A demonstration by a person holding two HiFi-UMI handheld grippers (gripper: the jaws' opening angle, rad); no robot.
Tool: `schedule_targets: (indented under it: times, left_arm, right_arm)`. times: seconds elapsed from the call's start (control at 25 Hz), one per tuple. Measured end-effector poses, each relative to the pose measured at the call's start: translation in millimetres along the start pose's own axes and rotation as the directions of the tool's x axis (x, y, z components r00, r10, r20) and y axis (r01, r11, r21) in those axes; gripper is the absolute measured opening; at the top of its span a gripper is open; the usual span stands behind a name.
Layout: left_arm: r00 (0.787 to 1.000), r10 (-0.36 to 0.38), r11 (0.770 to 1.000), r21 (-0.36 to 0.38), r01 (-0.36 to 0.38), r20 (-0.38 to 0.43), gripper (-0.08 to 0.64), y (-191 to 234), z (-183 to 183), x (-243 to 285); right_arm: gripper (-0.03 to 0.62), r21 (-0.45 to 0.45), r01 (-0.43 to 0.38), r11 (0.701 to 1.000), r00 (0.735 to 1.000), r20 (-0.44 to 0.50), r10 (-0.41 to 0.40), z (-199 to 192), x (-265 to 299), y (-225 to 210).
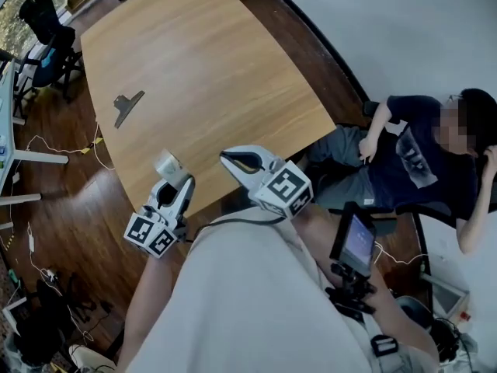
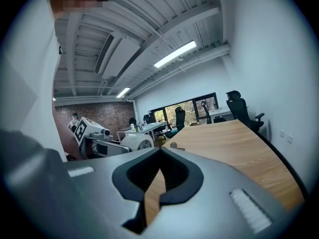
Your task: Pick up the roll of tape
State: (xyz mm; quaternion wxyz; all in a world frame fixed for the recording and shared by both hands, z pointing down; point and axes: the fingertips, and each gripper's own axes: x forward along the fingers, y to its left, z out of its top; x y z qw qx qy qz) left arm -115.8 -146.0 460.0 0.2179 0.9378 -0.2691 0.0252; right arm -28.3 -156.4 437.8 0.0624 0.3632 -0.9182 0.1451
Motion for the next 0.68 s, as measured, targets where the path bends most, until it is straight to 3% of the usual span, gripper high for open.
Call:
schedule_targets:
  times: [0.32, 0.68]
  left_arm:
    - [0.999, -0.032, 0.999, -0.013, 0.032, 0.019, 0.115, -3, -19, -40]
    - [0.994, -0.067, 0.998, -0.019, 0.066, -0.085, 0.117, -29, -68, -30]
  right_arm:
    - [0.006, -0.048, 0.028, 0.998, 0.998, -0.046, -0.030, -11, 1, 46]
    - [0.006, -0.040, 0.075, 0.996, 0.994, -0.081, -0.078, -31, -46, 58]
